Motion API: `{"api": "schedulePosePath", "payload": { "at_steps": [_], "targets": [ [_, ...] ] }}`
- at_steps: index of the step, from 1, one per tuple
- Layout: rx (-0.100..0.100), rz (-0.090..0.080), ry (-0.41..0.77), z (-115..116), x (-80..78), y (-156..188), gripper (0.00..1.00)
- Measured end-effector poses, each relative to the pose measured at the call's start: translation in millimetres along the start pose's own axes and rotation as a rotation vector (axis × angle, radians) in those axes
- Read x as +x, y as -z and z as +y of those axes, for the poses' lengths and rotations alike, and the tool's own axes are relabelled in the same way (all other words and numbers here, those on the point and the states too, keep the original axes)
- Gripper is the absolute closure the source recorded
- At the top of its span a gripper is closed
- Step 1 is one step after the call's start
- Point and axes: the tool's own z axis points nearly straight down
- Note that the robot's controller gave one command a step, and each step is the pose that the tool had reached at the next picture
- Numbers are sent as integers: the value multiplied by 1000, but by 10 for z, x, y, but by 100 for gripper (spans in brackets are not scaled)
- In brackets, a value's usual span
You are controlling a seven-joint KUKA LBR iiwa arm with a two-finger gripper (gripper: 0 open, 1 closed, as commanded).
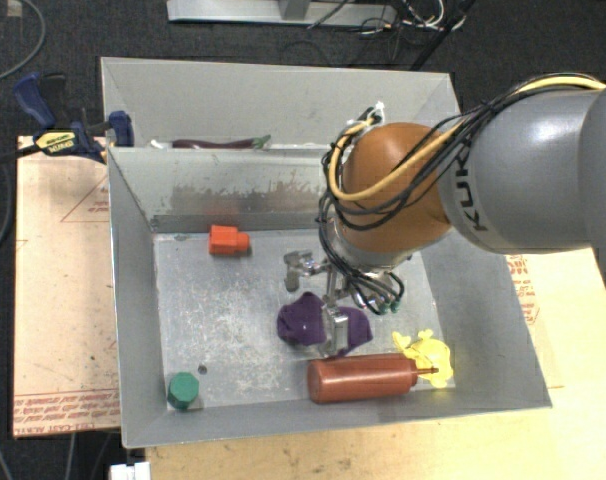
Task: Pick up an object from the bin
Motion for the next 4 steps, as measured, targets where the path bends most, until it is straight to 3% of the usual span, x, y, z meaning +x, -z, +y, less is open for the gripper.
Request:
{"api": "schedulePosePath", "payload": {
  "at_steps": [1, 2, 3, 4],
  "targets": [
    [4, -11, 83, -382, -151, -563, 100],
    [3, -11, 83, -382, -152, -563, 100],
    [8, -16, 722, -349, -416, 703, 100],
    [6, -14, 722, -347, -408, 690, 100]
  ]
}}
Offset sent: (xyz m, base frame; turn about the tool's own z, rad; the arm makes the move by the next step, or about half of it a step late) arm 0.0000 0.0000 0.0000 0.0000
